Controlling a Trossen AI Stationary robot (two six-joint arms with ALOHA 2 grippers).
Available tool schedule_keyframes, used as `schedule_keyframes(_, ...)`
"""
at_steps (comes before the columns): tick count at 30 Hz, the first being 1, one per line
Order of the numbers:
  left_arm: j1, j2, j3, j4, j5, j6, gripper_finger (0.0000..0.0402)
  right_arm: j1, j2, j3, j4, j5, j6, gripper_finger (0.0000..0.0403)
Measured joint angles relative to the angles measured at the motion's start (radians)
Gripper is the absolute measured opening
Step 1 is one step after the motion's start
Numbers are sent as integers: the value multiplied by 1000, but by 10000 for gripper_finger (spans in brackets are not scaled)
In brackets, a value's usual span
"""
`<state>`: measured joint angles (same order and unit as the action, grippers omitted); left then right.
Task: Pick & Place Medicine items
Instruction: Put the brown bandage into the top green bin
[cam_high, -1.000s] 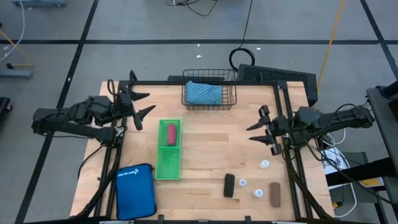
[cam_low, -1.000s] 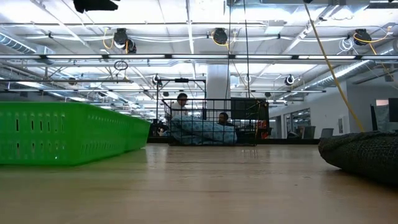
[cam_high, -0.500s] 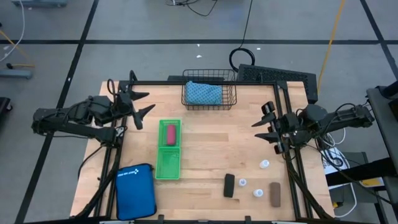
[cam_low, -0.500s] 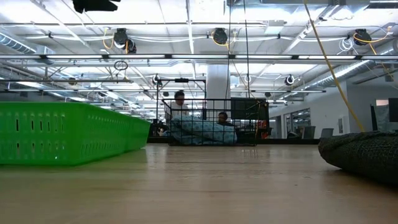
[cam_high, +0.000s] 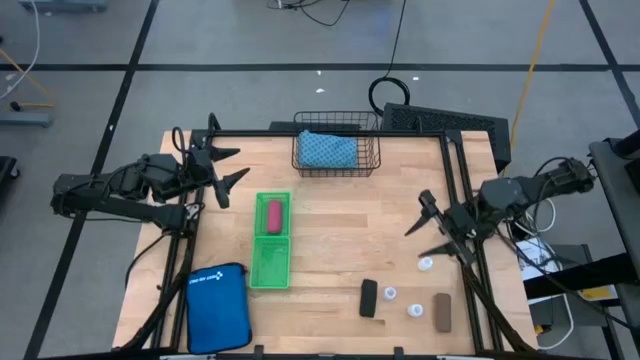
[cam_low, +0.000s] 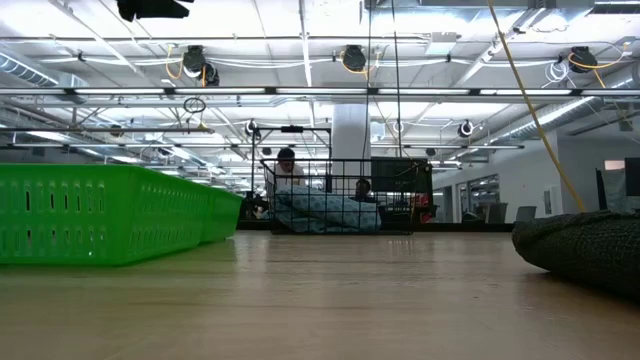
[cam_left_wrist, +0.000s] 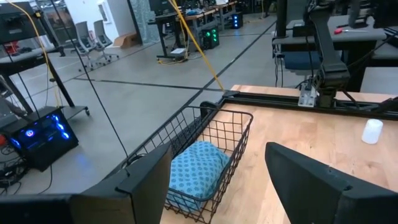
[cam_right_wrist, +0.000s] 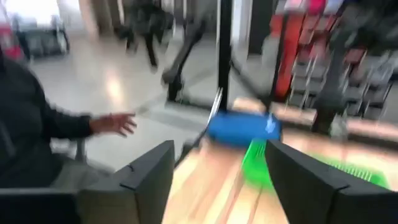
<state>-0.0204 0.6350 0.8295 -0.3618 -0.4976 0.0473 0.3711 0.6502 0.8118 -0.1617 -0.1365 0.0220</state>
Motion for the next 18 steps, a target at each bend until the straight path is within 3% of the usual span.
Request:
schedule_keyframes(6,0,0,0,0,0,0,269,216,93,177,-544,222,121,271)
schedule_keyframes(11,0,0,0,0,0,0,269,361,164,185,-896,372,361,257)
schedule_keyframes(15,0,0,0,0,1,0,269,426,203,115,-1019,388,520,248)
schedule_keyframes(18,0,0,0,0,1,0,269,462,217,55,-1017,293,586,245)
